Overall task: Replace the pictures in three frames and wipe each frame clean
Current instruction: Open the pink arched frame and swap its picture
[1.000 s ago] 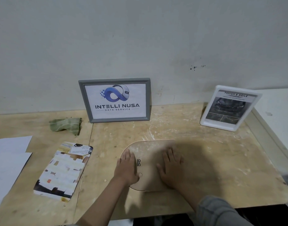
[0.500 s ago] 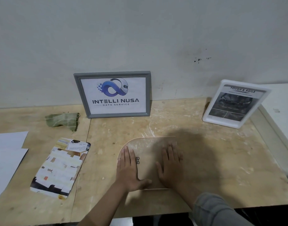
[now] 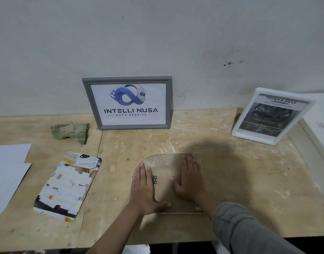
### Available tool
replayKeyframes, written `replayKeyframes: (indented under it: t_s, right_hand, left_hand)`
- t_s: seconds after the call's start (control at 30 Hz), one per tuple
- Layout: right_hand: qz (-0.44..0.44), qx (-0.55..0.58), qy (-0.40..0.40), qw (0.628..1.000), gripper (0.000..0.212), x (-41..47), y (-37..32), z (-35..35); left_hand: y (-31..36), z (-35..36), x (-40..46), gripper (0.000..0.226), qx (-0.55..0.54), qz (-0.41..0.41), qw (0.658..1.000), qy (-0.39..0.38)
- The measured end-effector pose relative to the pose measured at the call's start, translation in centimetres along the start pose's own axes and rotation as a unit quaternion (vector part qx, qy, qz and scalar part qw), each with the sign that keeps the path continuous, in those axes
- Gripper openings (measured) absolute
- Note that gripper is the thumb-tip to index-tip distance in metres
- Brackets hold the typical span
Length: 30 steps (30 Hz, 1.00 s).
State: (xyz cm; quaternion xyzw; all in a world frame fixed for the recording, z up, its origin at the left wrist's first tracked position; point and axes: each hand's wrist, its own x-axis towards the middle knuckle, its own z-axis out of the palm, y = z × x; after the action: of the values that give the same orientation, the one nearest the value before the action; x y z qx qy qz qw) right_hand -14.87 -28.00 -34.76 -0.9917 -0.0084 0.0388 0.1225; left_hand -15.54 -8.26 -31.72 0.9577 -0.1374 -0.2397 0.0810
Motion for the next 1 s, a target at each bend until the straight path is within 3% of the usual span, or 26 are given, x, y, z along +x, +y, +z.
replayKeyframes:
  t_s: [0.13,0.33,0.5,0.63,0.73,0.83,1.0]
  right_hand:
    - [0.012,0.029,-0.007,0.999,0.095,0.1,-0.2,-0.1]
    - [0.118,0.044,-0.008,0.992,0.089,-0.8,-1.3,-0.1]
    - [0.101,0.033,0.019,0.994,0.092,-0.8,-1.2,-0.1]
    - [0.104,0.01,-0.02,0.994,0.093,-0.4,-0.7,-0.1]
    - [0.097,0.003,-0.035,0.995,0.081,-0.2,-0.8,-0.3]
    - [0.056,0.003,0.005,0.998,0.064,-1.1,-1.0,-0.2]
    - [0.038,0.0,0.011,0.999,0.069,-1.9,-1.1,0.1]
  left_hand:
    - [-0.2,0.0,-0.1,0.152,-0.001,-0.005,1.0,0.002]
    - [0.1,-0.2,-0.2,0.15,-0.015,-0.013,1.0,0.016]
    - [0.2,-1.1,0.2,0.16,-0.005,-0.009,1.0,-0.003]
    - [-0.2,-2.2,1.2,0.153,-0.004,0.026,0.999,-0.028]
    - [-0.3,-3.0,2.2,0.148,0.016,0.061,0.997,-0.039]
    - [-0.1,-3.0,2.6,0.145,0.024,0.07,0.997,-0.035]
    - [-0.8,-2.1,2.9,0.14,0.04,0.07,0.997,-0.019]
